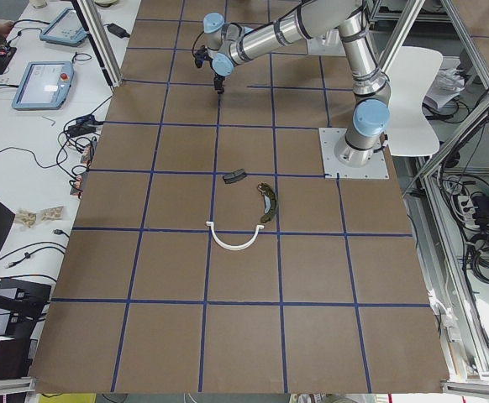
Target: Place bearing gear from tray to pile
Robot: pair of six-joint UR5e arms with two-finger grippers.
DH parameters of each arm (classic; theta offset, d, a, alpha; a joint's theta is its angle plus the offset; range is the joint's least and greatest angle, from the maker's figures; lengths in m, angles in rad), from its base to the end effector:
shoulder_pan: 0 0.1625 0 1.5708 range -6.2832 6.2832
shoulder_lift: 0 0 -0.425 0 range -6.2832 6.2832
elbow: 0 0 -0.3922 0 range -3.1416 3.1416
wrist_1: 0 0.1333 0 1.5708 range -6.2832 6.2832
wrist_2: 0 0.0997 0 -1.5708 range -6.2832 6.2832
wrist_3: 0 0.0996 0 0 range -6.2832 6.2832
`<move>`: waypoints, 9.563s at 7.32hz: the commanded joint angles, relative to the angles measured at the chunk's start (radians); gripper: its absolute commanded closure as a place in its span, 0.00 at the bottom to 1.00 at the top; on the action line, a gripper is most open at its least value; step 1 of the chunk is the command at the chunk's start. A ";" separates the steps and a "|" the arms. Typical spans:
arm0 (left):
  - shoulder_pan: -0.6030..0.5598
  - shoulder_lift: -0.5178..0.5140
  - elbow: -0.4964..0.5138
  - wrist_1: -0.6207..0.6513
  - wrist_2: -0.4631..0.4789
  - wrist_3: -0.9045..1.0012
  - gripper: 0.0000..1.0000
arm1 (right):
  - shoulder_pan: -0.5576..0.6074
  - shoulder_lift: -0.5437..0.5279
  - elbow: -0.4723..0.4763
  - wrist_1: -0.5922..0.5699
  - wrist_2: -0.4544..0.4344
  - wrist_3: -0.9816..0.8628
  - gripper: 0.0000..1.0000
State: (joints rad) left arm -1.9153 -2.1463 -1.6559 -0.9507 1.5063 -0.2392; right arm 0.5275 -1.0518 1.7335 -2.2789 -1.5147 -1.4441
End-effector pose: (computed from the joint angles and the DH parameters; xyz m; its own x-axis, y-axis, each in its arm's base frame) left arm -0.3465 -0.5520 0.1750 -0.9934 0.1022 0.0530 0.1051 0.9930 0.0546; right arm -0.4638 -0.4309 0.1876 -0.9205 -0.3902 0.0191 -0.3907 0.9186 -0.0589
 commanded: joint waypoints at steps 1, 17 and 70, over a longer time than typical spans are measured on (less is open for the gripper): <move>0.002 -0.003 -0.002 0.001 -0.014 0.015 0.25 | -0.003 0.009 0.000 -0.016 -0.005 -0.018 0.40; 0.923 0.198 -0.298 0.166 0.098 0.794 1.00 | 1.033 -0.469 0.061 0.540 -0.055 1.672 0.81; 0.980 0.135 -0.168 0.018 0.066 0.976 1.00 | 1.037 -0.588 -0.134 0.542 -0.036 1.482 0.00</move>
State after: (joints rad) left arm -0.9342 -2.0047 -1.8258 -0.9327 1.5716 0.7372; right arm 1.5646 -1.6398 1.5998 -1.7370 -1.5521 0.0384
